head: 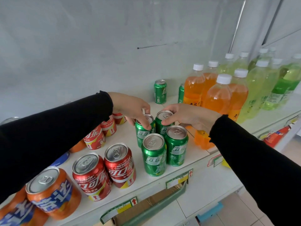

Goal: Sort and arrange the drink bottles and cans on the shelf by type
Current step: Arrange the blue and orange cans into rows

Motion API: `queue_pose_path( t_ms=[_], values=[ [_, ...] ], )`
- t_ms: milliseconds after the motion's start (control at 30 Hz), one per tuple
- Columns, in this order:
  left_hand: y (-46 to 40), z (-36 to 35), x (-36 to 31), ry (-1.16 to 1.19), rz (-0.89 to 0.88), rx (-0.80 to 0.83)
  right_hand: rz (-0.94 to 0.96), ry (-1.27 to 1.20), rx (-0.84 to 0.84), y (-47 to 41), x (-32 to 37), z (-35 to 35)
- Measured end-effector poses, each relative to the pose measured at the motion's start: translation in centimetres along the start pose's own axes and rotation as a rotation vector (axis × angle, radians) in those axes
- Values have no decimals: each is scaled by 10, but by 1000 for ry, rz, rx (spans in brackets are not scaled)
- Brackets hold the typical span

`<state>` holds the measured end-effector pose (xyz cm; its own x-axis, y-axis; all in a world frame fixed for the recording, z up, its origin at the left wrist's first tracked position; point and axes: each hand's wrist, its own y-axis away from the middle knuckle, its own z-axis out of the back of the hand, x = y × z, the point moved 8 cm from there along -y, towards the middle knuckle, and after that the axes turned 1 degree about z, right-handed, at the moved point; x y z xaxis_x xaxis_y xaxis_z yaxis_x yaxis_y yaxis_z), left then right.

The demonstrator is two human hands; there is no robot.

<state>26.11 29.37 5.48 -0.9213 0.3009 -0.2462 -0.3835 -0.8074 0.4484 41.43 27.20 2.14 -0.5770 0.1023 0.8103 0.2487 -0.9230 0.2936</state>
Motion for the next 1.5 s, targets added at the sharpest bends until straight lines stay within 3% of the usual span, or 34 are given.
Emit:
queue_pose_path(
  t_ms=[367, 500, 600, 733, 967, 1133, 1333, 1500],
  values=[
    [17, 2, 5, 95, -15, 20, 20, 113, 24, 5, 11, 2],
    [59, 40, 35, 155, -16, -113, 205, 146, -67, 16, 52, 6],
    [94, 62, 60, 69, -4, -257, 381, 75, -140, 18, 91, -4],
    [128, 67, 98, 26, 26, -370, 513, 162, -74, 11, 135, -43],
    [140, 37, 156, -34, 162, -374, 432, 421, 53, -47, 158, -107],
    [125, 18, 159, -30, 178, -366, 430, 648, 96, -81, 169, -135],
    [101, 8, 158, -187, 229, -345, 403, 870, 160, -102, 170, -149],
    [106, 9, 151, -165, 223, -400, 491, 846, 141, -98, 172, -143]
  ],
)
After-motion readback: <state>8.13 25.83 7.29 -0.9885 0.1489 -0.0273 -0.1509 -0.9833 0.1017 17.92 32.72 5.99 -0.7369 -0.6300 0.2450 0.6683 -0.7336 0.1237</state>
